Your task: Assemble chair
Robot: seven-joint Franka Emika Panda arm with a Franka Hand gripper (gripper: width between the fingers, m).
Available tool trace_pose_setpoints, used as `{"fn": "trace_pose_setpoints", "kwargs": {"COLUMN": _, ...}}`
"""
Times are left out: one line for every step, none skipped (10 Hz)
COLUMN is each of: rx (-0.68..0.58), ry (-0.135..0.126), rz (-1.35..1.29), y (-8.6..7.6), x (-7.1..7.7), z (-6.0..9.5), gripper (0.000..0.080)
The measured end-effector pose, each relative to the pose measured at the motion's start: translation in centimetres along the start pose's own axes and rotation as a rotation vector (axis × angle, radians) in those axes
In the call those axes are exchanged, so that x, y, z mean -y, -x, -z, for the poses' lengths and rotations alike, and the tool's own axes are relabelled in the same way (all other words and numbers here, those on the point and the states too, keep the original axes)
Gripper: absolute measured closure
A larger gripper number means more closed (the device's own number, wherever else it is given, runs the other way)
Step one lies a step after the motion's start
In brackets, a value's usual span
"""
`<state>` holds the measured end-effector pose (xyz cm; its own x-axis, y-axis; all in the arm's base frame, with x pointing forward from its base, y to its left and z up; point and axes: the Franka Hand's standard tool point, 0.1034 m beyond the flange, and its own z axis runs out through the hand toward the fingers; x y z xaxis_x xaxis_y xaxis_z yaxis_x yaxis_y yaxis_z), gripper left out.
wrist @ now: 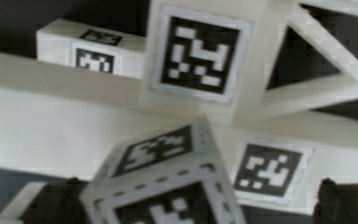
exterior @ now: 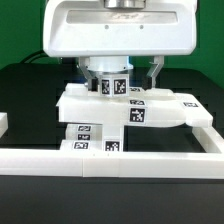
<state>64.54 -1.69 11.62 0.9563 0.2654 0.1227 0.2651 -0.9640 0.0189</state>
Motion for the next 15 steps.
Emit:
{"fn": "trace_pose_setpoints", "kwargs": {"rx": 0.001, "ry": 0.003, "rz": 0.041, "y": 0.06, "x": -0.13, "z": -0.01, "gripper": 0.0151}}
{"fn": "trace_pose_setpoints", "kwargs": {"rx": 0.002, "ry": 0.003, "rz": 0.040, "y": 0.09, "x": -0.22, "z": -0.02, "gripper": 0.0261}}
{"fn": "trace_pose_setpoints", "kwargs": {"rx": 0.003, "ry": 0.003, "rz": 0.036, "y": 0.12, "x": -0.21, "z": -0.09, "gripper": 0.0397}}
{"fn": "trace_pose_setpoints", "kwargs": {"rx": 0.003, "ry": 0.003, "rz": 0.036, "y": 0.14, "x": -0.21, "z": -0.13, "gripper": 0.0397}}
{"fn": "trace_pose_setpoints", "kwargs": {"rx": 0.003, "ry": 0.002, "rz": 0.032, "y": 0.14, "x": -0.21, "z": -0.13, "gripper": 0.0534}}
{"fn": "trace_pose_setpoints", "kwargs": {"rx": 0.003, "ry": 0.002, "rz": 0.001, "y": 0.13, "x": -0.21, "z": -0.13, "gripper": 0.0534}}
{"fn": "trace_pose_setpoints", "kwargs": {"rx": 0.004, "ry": 0.003, "rz": 0.000, "y": 0.14, "x": -0.26, "z": -0.16, "gripper": 0.0534}}
{"fn": "trace_pose_setpoints", "kwargs": {"rx": 0.003, "ry": 0.001, "rz": -0.064, "y": 0.10, "x": -0.46, "z": -0.18, "gripper": 0.0534}}
{"fn": "trace_pose_setpoints", "kwargs": {"rx": 0.003, "ry": -0.004, "rz": -0.228, "y": 0.13, "x": -0.57, "z": -0.18, "gripper": 0.0534}}
{"fn": "trace_pose_setpoints", "kwargs": {"rx": 0.003, "ry": -0.003, "rz": -0.345, "y": 0.15, "x": -0.60, "z": -0.19, "gripper": 0.0534}}
{"fn": "trace_pose_setpoints", "kwargs": {"rx": 0.003, "ry": -0.005, "rz": -0.442, "y": 0.18, "x": -0.66, "z": -0.21, "gripper": 0.0534}}
{"fn": "trace_pose_setpoints", "kwargs": {"rx": 0.000, "ry": -0.016, "rz": -0.554, "y": 0.20, "x": -0.75, "z": -0.21, "gripper": 0.0534}}
{"fn": "trace_pose_setpoints", "kwargs": {"rx": 0.000, "ry": -0.017, "rz": -0.613, "y": 0.18, "x": -0.70, "z": -0.19, "gripper": 0.0534}}
{"fn": "trace_pose_setpoints", "kwargs": {"rx": 0.001, "ry": -0.017, "rz": -0.669, "y": 0.17, "x": -0.70, "z": -0.19, "gripper": 0.0533}}
{"fn": "trace_pose_setpoints", "kwargs": {"rx": 0.002, "ry": -0.017, "rz": -0.747, "y": 0.17, "x": -0.69, "z": -0.19, "gripper": 0.0533}}
